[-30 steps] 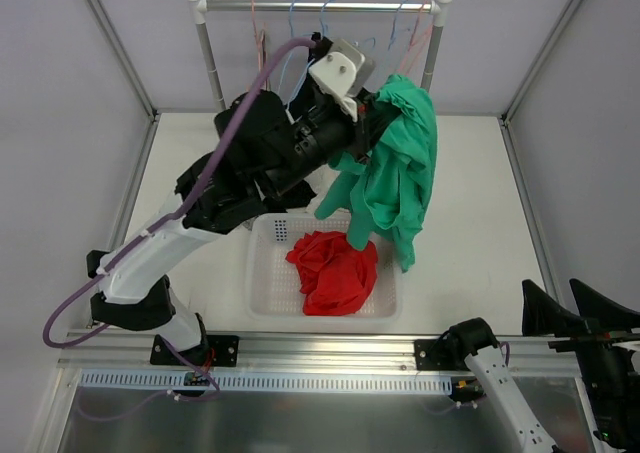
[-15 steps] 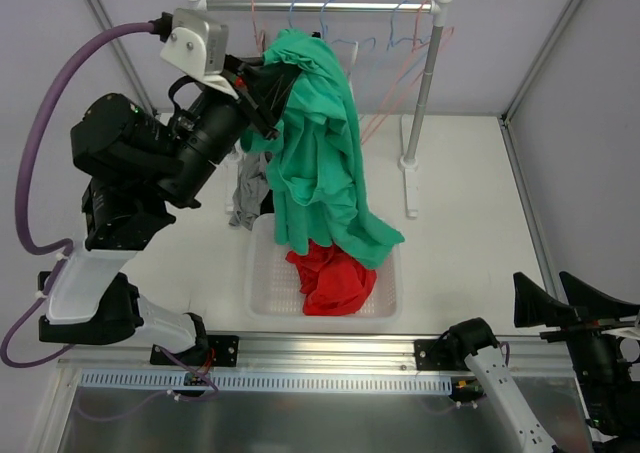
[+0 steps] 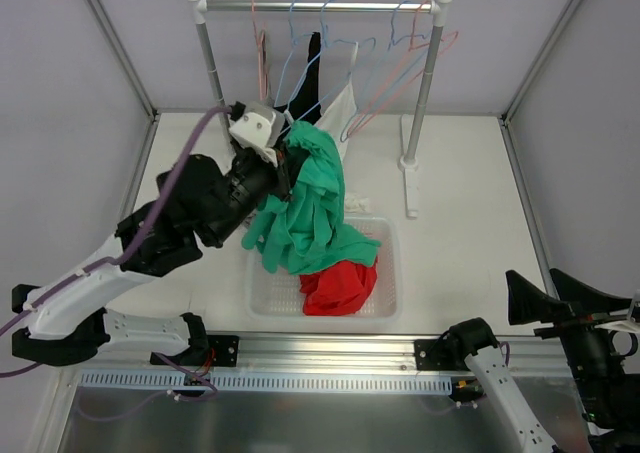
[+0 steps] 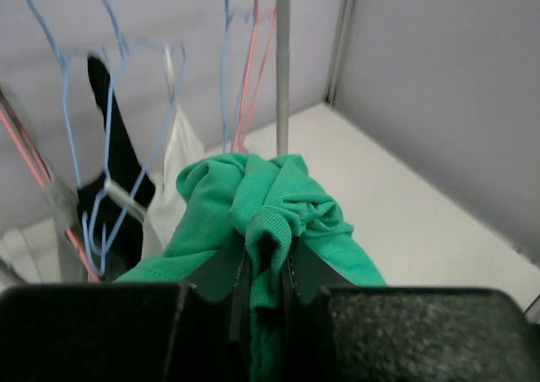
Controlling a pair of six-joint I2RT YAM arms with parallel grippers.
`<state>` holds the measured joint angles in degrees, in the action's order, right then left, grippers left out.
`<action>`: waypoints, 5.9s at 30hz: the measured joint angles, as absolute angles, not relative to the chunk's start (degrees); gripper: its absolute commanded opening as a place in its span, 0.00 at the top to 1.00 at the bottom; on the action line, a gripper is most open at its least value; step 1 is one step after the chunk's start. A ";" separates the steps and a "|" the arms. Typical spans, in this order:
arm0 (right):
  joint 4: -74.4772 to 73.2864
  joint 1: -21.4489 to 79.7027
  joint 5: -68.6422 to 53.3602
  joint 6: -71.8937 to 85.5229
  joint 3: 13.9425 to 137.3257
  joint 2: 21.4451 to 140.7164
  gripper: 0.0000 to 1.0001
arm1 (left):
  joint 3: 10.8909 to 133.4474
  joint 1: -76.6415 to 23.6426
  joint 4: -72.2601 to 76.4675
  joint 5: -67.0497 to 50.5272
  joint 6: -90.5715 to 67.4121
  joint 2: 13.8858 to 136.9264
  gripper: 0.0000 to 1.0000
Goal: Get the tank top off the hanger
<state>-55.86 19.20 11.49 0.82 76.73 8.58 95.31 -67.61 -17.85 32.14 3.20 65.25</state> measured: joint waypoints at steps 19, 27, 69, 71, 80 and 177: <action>-51.31 19.20 3.36 2.31 66.32 8.69 0.01 | 42.04 -57.74 -12.64 22.72 -32.71 64.12 1.00; -46.94 19.20 -2.61 3.64 61.98 10.20 0.01 | 32.08 -57.76 -9.19 22.92 -45.21 66.74 0.94; -41.78 19.20 -8.40 4.05 60.12 15.44 0.01 | 56.29 -51.11 -16.60 27.00 -30.50 72.97 0.26; -41.78 19.20 -8.45 4.05 60.12 15.44 0.00 | 56.51 -50.48 -15.44 25.78 -30.57 76.77 0.32; -41.78 19.20 -8.86 3.84 60.12 15.44 0.00 | 52.73 -48.69 -9.41 22.20 -31.90 81.84 1.00; -23.03 41.78 17.96 2.26 124.40 113.54 0.60 | 48.75 -50.52 -47.33 28.88 -24.60 28.42 0.01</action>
<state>-23.03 41.78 17.96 2.26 124.40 113.54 48.75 -50.52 -47.33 28.88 -24.60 28.42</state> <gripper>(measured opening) 0.453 0.986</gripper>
